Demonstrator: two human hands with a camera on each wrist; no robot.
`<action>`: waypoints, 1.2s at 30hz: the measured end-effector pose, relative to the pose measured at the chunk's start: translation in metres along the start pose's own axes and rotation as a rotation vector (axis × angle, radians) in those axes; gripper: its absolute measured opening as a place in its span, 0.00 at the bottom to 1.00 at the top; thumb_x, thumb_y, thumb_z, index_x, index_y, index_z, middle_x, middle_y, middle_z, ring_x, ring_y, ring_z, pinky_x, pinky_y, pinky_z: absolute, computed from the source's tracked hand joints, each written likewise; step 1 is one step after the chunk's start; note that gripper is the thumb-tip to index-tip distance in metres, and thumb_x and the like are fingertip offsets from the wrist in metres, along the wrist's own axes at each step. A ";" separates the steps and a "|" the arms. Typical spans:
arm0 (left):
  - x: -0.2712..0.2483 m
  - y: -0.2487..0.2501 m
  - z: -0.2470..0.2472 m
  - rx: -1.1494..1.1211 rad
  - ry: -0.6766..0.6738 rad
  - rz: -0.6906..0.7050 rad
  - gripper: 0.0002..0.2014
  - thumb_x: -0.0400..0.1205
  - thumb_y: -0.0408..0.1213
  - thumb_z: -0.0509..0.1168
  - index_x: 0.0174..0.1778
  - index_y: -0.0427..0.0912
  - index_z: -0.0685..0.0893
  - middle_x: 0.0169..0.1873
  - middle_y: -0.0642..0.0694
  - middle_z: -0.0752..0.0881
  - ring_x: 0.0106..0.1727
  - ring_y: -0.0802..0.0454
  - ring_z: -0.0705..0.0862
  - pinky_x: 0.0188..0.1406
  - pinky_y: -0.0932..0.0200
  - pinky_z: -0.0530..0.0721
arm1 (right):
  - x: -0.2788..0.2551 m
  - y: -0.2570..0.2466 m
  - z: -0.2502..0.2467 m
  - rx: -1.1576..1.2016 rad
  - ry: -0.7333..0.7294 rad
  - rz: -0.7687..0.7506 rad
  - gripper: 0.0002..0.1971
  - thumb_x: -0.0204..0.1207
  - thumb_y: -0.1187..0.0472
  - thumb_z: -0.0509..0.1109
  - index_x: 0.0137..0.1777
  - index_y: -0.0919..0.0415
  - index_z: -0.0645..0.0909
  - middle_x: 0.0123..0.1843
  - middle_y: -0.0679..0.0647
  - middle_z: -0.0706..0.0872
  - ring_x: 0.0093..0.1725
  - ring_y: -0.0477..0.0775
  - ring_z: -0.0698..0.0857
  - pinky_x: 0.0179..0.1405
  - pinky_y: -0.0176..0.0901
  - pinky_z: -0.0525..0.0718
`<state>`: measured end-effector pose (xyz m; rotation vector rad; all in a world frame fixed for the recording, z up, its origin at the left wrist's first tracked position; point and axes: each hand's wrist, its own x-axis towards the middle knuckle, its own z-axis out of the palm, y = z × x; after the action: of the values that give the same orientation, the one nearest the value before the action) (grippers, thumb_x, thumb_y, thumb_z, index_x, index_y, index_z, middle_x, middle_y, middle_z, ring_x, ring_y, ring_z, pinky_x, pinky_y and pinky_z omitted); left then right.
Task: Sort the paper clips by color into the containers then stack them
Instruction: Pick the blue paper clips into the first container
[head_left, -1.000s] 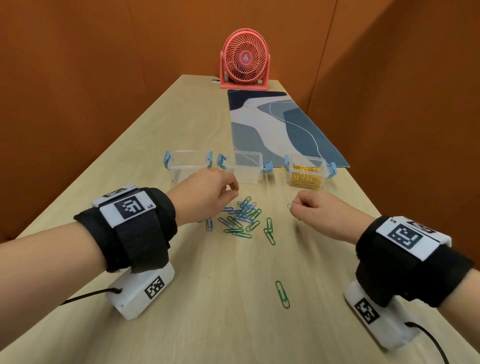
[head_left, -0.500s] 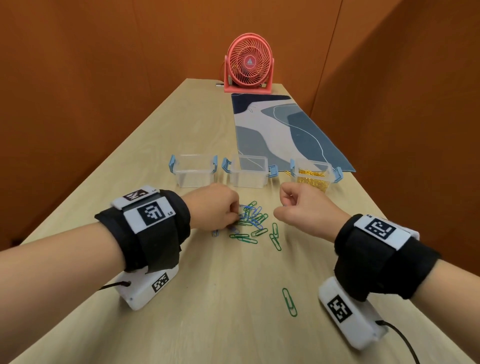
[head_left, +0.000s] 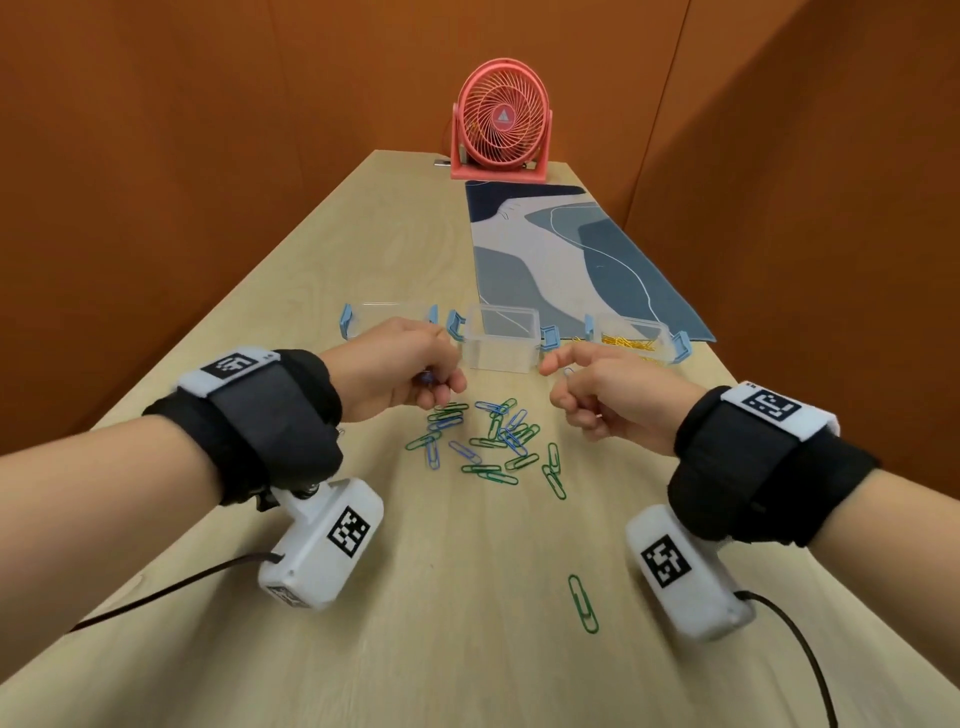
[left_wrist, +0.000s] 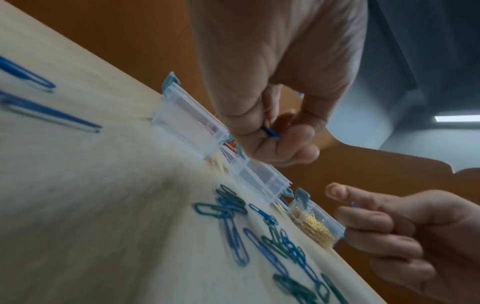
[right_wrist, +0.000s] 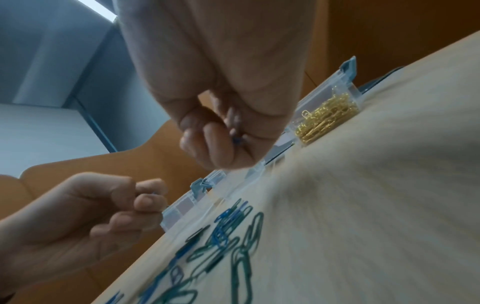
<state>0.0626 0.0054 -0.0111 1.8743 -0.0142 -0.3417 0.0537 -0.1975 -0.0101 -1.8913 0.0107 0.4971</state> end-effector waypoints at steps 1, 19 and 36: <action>0.002 0.000 -0.001 -0.016 -0.012 -0.039 0.15 0.76 0.19 0.52 0.26 0.38 0.70 0.29 0.41 0.79 0.20 0.53 0.75 0.16 0.67 0.72 | 0.001 -0.001 0.000 0.005 -0.020 0.011 0.17 0.75 0.78 0.51 0.48 0.57 0.75 0.28 0.52 0.73 0.21 0.46 0.69 0.15 0.31 0.65; 0.024 0.000 0.022 0.845 -0.027 0.248 0.10 0.72 0.41 0.75 0.46 0.42 0.90 0.24 0.60 0.76 0.27 0.62 0.74 0.24 0.79 0.71 | 0.025 -0.001 0.017 -1.061 0.072 -0.272 0.10 0.75 0.55 0.71 0.55 0.49 0.86 0.32 0.39 0.67 0.36 0.42 0.71 0.41 0.37 0.70; 0.013 0.025 0.007 0.301 -0.170 -0.141 0.12 0.80 0.34 0.65 0.31 0.43 0.75 0.25 0.50 0.72 0.23 0.58 0.69 0.18 0.72 0.67 | 0.022 -0.003 0.012 0.199 -0.098 0.130 0.10 0.77 0.64 0.51 0.33 0.58 0.63 0.28 0.52 0.65 0.22 0.46 0.63 0.17 0.32 0.60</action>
<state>0.0778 -0.0114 0.0071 2.1433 -0.0513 -0.6237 0.0709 -0.1800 -0.0182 -1.6766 0.1152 0.6523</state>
